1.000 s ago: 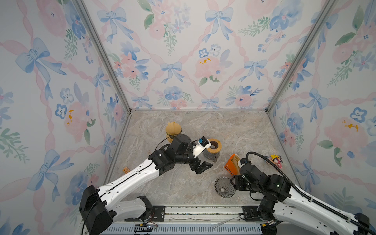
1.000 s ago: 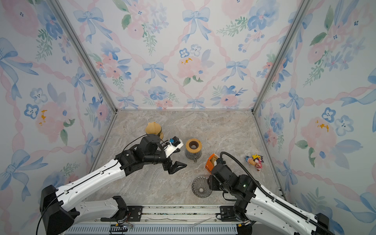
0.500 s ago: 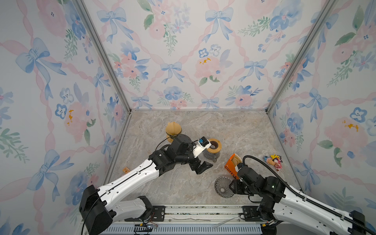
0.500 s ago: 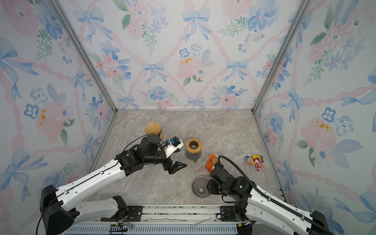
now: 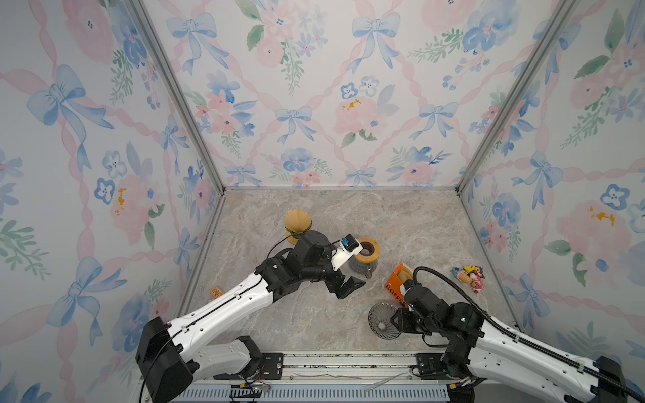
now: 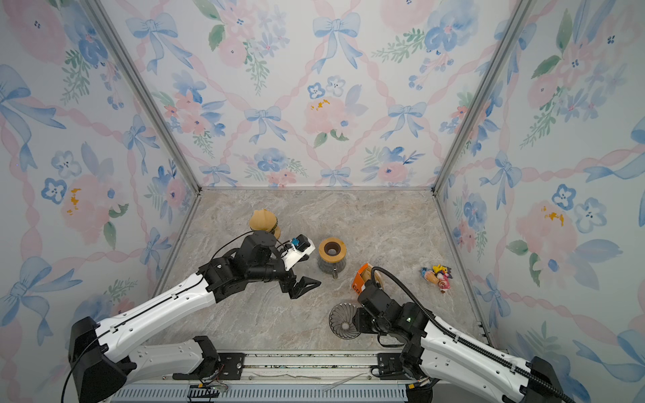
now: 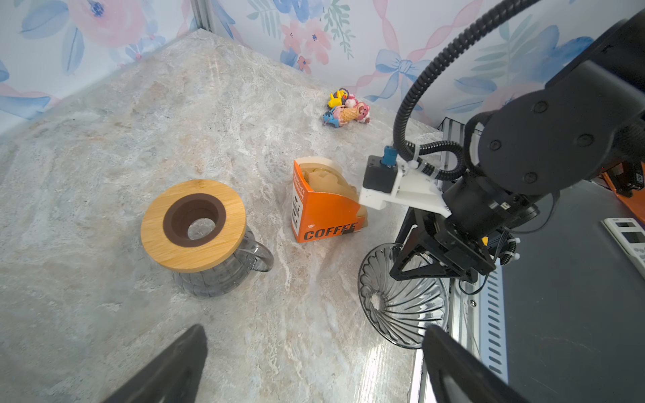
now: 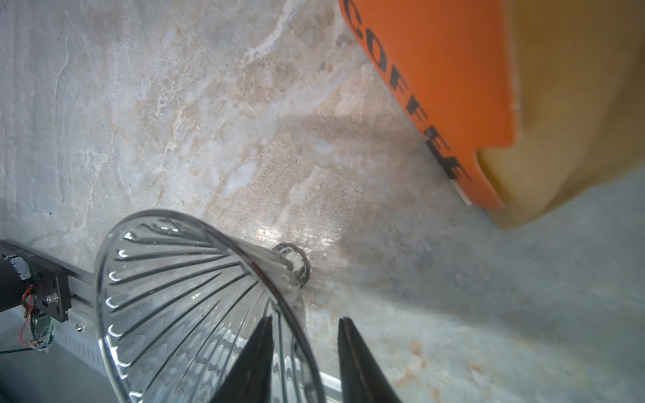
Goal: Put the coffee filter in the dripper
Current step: 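Grasp the glass dripper cone by its rim with the right gripper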
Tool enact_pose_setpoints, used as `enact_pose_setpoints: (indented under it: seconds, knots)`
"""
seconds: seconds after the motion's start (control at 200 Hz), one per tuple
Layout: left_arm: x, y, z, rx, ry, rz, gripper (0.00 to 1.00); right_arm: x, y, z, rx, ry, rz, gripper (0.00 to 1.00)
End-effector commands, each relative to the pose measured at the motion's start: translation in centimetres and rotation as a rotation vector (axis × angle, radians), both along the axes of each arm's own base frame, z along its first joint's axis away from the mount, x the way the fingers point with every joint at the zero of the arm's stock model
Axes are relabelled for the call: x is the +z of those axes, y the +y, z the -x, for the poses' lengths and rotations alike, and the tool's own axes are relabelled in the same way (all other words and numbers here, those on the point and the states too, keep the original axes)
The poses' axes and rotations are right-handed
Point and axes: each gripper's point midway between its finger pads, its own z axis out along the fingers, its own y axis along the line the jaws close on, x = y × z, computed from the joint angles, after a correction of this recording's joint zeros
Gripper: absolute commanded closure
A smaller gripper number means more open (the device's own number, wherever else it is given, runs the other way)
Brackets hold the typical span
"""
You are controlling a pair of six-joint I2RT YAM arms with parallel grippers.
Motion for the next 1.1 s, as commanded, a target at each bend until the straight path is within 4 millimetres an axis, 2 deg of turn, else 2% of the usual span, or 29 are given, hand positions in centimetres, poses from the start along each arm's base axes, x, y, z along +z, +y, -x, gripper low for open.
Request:
enact_pose_setpoints:
  seconds: [0.0,0.8,1.09]
  knots:
    - [0.2,0.2,0.3,-0.012,-0.027,-0.001,0.02,-0.5,0.1,0.1,0.006,0.005,0.004,0.68]
    - [0.4,0.2,0.4,-0.019,-0.036,0.001,0.02,0.1,-0.3,-0.1,0.011,-0.012,0.023,0.85]
    - [0.8,0.3,0.5,-0.022,-0.051,0.013,0.02,1.5,0.0,-0.7,0.014,-0.035,0.008,0.89]
